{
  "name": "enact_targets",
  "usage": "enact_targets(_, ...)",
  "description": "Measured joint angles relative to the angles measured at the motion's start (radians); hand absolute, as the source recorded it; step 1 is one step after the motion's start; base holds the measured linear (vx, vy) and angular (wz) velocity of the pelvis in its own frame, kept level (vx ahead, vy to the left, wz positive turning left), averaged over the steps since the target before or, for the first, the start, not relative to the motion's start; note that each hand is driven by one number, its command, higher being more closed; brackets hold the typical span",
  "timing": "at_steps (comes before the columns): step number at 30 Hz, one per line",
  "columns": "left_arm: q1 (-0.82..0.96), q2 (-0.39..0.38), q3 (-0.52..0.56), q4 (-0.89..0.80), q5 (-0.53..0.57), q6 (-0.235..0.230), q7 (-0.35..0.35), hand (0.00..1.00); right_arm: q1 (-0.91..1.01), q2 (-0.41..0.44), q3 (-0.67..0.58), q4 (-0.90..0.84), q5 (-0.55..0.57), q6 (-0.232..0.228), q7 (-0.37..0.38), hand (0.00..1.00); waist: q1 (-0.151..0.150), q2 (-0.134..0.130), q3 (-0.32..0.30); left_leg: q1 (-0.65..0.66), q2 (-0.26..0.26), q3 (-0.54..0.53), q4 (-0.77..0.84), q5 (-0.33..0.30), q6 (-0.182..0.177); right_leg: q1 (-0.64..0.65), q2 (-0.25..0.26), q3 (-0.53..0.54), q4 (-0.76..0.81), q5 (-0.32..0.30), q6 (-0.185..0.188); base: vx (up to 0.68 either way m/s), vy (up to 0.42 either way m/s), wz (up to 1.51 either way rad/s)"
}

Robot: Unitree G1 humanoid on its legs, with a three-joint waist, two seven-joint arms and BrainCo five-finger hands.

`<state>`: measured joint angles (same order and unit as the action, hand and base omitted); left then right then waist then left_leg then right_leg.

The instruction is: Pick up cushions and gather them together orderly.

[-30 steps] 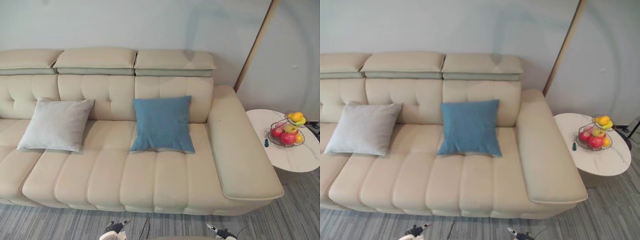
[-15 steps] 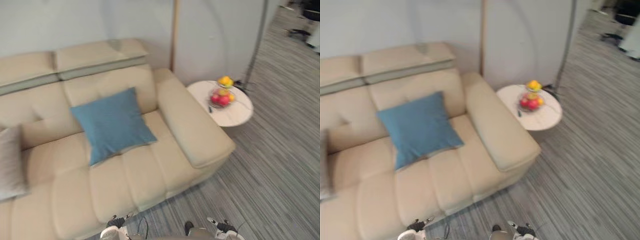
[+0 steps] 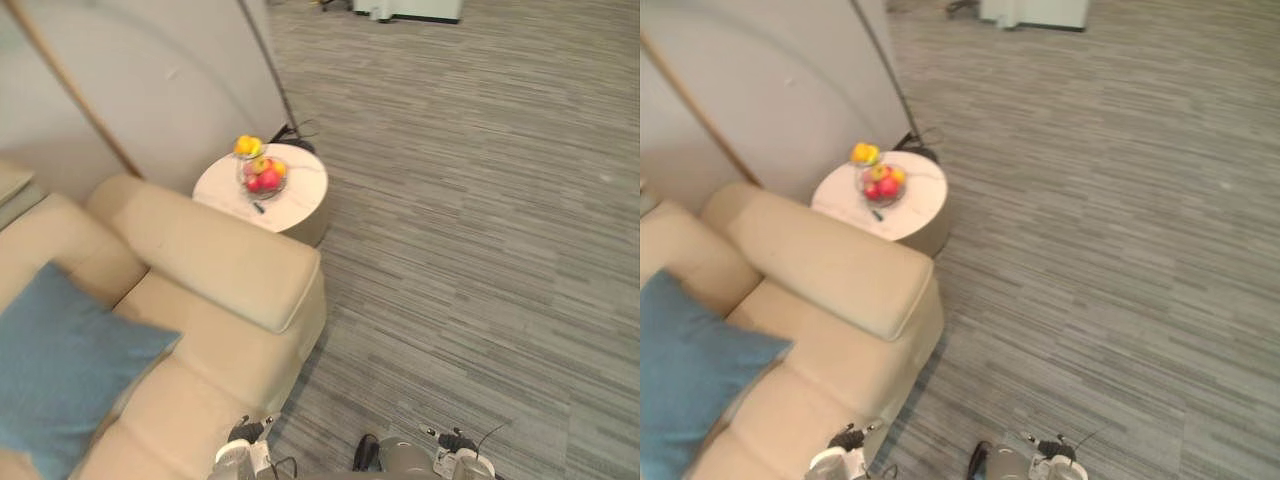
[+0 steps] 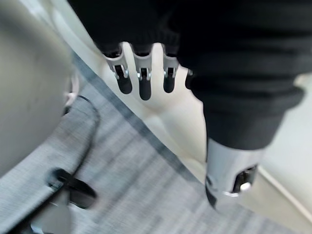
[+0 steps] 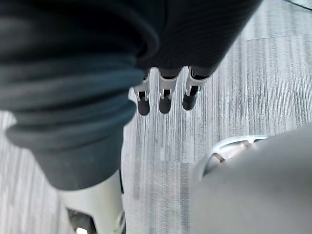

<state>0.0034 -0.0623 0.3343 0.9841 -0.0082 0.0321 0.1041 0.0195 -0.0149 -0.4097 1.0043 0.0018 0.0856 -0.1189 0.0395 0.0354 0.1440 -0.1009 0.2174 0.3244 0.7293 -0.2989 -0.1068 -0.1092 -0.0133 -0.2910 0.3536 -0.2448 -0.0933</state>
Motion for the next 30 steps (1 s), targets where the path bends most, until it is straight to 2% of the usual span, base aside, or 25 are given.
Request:
enact_targets(2, 0.001, 0.0, 0.008, -0.022, -0.035, -0.006, -0.001, 0.0, 0.001, 0.004, 0.004, 0.004, 0.0, 0.003, -0.001, 0.0, 0.018, -0.012, 0.005, -0.079, -0.088, -0.164, -0.161, 0.004, 0.006, 0.041, 0.042, 0.108, -0.017, -0.013, 0.014, 0.26, 0.024, -1.25)
enact_targets(3, 0.0, 0.0, 0.016, -0.026, -0.036, -0.006, -0.001, 0.0, 0.001, 0.005, 0.005, 0.004, 0.0, 0.003, -0.001, 0.0, 0.019, -0.014, 0.006, -0.094, -0.103, -0.202, -0.184, 0.009, 0.011, 0.042, 0.048, 0.131, -0.017, -0.017, 0.015, 0.2, 0.079, -1.36)
enact_targets(5, 0.0, -0.007, 0.051, -0.033, -0.037, -0.007, 0.002, 0.0, -0.003, 0.005, 0.024, 0.002, 0.0, 0.002, -0.002, 0.0, 0.027, -0.016, 0.003, -0.146, -0.153, -0.349, -0.278, 0.035, 0.009, 0.044, 0.073, 0.215, -0.018, -0.033, 0.012, 0.19, 0.112, -1.4)
enact_targets(6, 0.001, -0.008, 0.065, -0.033, -0.037, -0.006, 0.003, 0.0, -0.001, 0.005, 0.025, 0.0, 0.0, 0.002, -0.003, 0.0, 0.034, -0.015, 0.002, -0.163, -0.161, -0.415, -0.317, 0.056, 0.027, 0.044, 0.093, 0.261, -0.013, -0.041, 0.015, 0.27, 0.175, -1.81)
enact_targets(7, 0.004, -0.002, 0.074, -0.033, -0.037, -0.005, 0.006, 0.0, 0.006, 0.008, 0.025, -0.001, 0.0, 0.002, -0.004, 0.0, 0.051, -0.022, -0.002, -0.157, -0.157, -0.424, -0.3, 0.102, 0.062, 0.042, 0.108, 0.323, 0.018, -0.063, 0.022, 0.29, 0.203, -1.87)
enact_targets(8, 0.01, 0.006, 0.081, -0.033, -0.037, -0.005, 0.006, 0.0, 0.01, 0.015, 0.027, -0.003, 0.0, 0.003, -0.004, 0.0, 0.056, -0.027, -0.011, -0.142, -0.16, -0.418, -0.291, 0.105, 0.055, 0.038, 0.11, 0.361, 0.042, -0.076, 0.034, 0.34, 0.221, -1.74)
enact_targets(9, 0.02, 0.029, 0.083, -0.031, -0.037, -0.002, 0.006, 0.0, 0.032, 0.021, 0.048, -0.012, 0.001, -0.001, -0.003, 0.0, 0.056, -0.06, -0.028, -0.123, -0.162, -0.358, -0.291, 0.078, 0.047, 0.03, 0.099, 0.401, 0.066, -0.098, 0.062, 0.37, 0.203, -1.52)
enact_targets(10, 0.021, 0.042, 0.084, -0.029, -0.037, 0.001, 0.008, 0.0, 0.045, 0.034, 0.061, -0.01, 0.0, -0.001, 0.0, 0.0, 0.06, -0.086, -0.041, -0.097, -0.151, -0.277, -0.306, 0.067, 0.052, -0.004, 0.079, 0.416, 0.127, -0.105, 0.109, 0.36, 0.188, -1.57)
enact_targets(11, 0.022, 0.046, 0.089, -0.029, -0.038, 0.001, 0.008, 0.0, 0.045, 0.039, 0.061, -0.01, -0.001, 0.001, 0.0, 0.0, 0.07, -0.1, -0.045, -0.078, -0.146, -0.231, -0.32, 0.061, 0.059, -0.032, 0.063, 0.406, 0.176, -0.102, 0.147, 0.33, 0.184, -1.69)
enact_targets(12, 0.02, 0.052, 0.094, -0.028, -0.047, 0.002, 0.01, 0.0, 0.036, 0.043, 0.061, -0.01, -0.001, 0.0, 0.0, 0.0, 0.074, -0.107, -0.041, -0.026, -0.141, -0.165, -0.348, 0.058, 0.065, -0.076, 0.023, 0.333, 0.256, -0.087, 0.195, 0.3, 0.198, -1.78)
enact_targets(13, 0.02, 0.052, 0.088, -0.016, -0.065, 0.004, 0.013, 0.0, 0.028, 0.039, 0.059, -0.011, -0.002, 0.0, 0.001, 0.0, 0.073, -0.097, -0.036, 0.048, -0.135, -0.107, -0.388, 0.057, 0.067, -0.087, -0.039, 0.206, 0.32, -0.081, 0.196, 0.28, 0.196, -1.55)
enact_targets(14, 0.021, 0.051, 0.081, -0.011, -0.069, 0.004, 0.017, 0.0, 0.026, 0.036, 0.06, -0.013, -0.002, 0.0, 0.0, 0.0, 0.069, -0.089, -0.035, 0.078, -0.129, -0.073, -0.402, 0.057, 0.067, -0.083, -0.073, 0.136, 0.331, -0.08, 0.189, 0.24, 0.178, -1.44)
enact_targets(16, 0.018, 0.05, 0.034, 0.0, -0.076, 0.002, 0.024, 0.0, 0.012, 0.043, 0.058, -0.033, -0.002, -0.001, 0.0, 0.0, 0.071, -0.064, -0.042, 0.164, -0.092, 0.056, -0.447, 0.057, 0.067, -0.079, -0.185, -0.171, 0.294, -0.06, 0.148, 0.22, 0.152, -1.39)
enact_targets(18, 0.012, 0.054, 0.012, 0.01, -0.081, 0.003, 0.025, 0.0, -0.008, 0.057, 0.055, -0.029, -0.002, -0.002, 0.001, 0.0, 0.069, -0.058, -0.039, 0.198, -0.08, 0.096, -0.478, 0.057, 0.067, -0.09, -0.207, -0.284, 0.225, -0.04, 0.132, 0.19, 0.049, -1.19)
enact_targets(19, 0.008, 0.063, -0.019, 0.017, -0.085, 0.003, 0.025, 0.0, -0.023, 0.06, 0.054, -0.017, -0.002, -0.003, 0.001, 0.0, 0.067, -0.058, -0.039, 0.209, -0.081, 0.11, -0.488, 0.057, 0.067, -0.11, -0.205, -0.316, 0.15, 0.0, 0.115, 0.33, -0.069, -1.36)
enact_targets(20, 0.004, 0.084, -0.06, 0.028, -0.094, 0.003, 0.023, 0.0, -0.031, 0.053, 0.028, 0.013, -0.002, -0.005, 0.0, 0.0, 0.063, -0.077, -0.039, 0.225, -0.113, 0.103, -0.494, 0.057, 0.067, -0.12, -0.194, -0.3, 0.01, 0.136, 0.036, 0.31, -0.125, -1.02)
enact_targets(21, -0.002, 0.08, -0.06, 0.035, -0.094, 0.003, 0.025, 0.0, -0.033, 0.043, 0.019, 0.021, -0.002, -0.005, 0.0, 0.0, 0.059, -0.067, -0.033, 0.241, -0.111, 0.098, -0.498, 0.057, 0.067, -0.114, -0.185, -0.289, 0.013, 0.13, 0.034, 0.29, -0.122, -0.89)
enact_targets(22, -0.003, 0.076, -0.059, 0.038, -0.094, 0.004, 0.026, 0.0, -0.042, 0.024, 0.002, 0.027, -0.003, -0.004, 0.0, 0.0, 0.061, -0.04, -0.026, 0.251, -0.105, 0.09, -0.499, 0.062, 0.062, -0.102, -0.165, -0.275, 0.004, 0.139, 0.028, 0.29, -0.135, -0.83)
enact_targets(23, -0.004, 0.058, -0.064, 0.047, -0.088, 0.004, 0.026, 0.0, -0.043, -0.005, -0.026, 0.037, -0.003, -0.005, 0.0, 0.0, 0.044, -0.002, -0.023, 0.269, -0.088, 0.068, -0.48, 0.081, 0.031, -0.085, -0.135, -0.245, -0.017, 0.121, 0.032, 0.29, -0.123, -0.79)
enact_targets(25, -0.007, 0.048, -0.07, 0.046, -0.07, 0.005, 0.027, 0.0, -0.031, -0.017, -0.056, 0.037, -0.002, -0.003, -0.001, 0.0, 0.035, 0.014, -0.015, 0.267, -0.076, 0.064, -0.405, 0.088, 0.019, -0.062, -0.118, -0.226, -0.021, 0.1, 0.035, 0.29, -0.117, -0.47)
enact_targets(26, -0.009, 0.047, -0.072, 0.044, -0.055, 0.005, 0.026, 0.0, -0.008, -0.024, -0.06, 0.036, -0.001, -0.001, -0.002, 0.0, 0.024, 0.012, -0.013, 0.222, -0.048, 0.045, -0.248, 0.112, 0.008, -0.03, -0.109, -0.213, -0.03, 0.085, 0.038, 0.28, -0.11, -0.37)
enact_targets(27, -0.011, 0.042, -0.074, 0.036, -0.052, 0.005, 0.026, 0.0, -0.001, -0.019, -0.06, 0.031, 0.003, -0.001, -0.002, 0.0, 0.02, 0.008, -0.009, 0.186, -0.031, 0.025, -0.137, 0.15, 0.019, -0.007, -0.104, -0.202, -0.038, 0.076, 0.039, 0.32, -0.128, -0.51)
enact_targets(28, -0.008, 0.043, -0.077, 0.009, -0.038, 0.005, 0.024, 0.0, -0.002, -0.014, -0.044, 0.027, 0.002, -0.001, -0.007, 0.0, 0.023, 0.004, 0.004, 0.103, 0.003, -0.014, 0.071, 0.249, 0.08, 0.039, -0.089, -0.174, -0.056, 0.059, 0.034, 0.22, -0.057, -0.68)
enact_targets(29, -0.007, 0.041, -0.088, 0.002, -0.026, 0.004, 0.023, 0.0, -0.004, -0.013, -0.037, 0.026, 0.003, -0.001, -0.009, 0.0, 0.028, -0.001, 0.015, 0.02, 0.004, -0.064, 0.21, 0.174, 0.065, 0.068, -0.085, -0.146, -0.056, 0.027, 0.025, 0.21, -0.026, -0.73)
enact_targets(30, -0.008, 0.042, -0.093, -0.007, -0.021, 0.004, 0.022, 0.0, -0.004, -0.008, -0.036, 0.026, 0.005, 0.0, -0.011, 0.0, 0.029, -0.003, 0.016, -0.021, -0.001, -0.075, 0.238, 0.136, 0.062, 0.08, -0.085, -0.13, -0.059, 0.018, 0.028, 0.2, 0.008, -0.69)
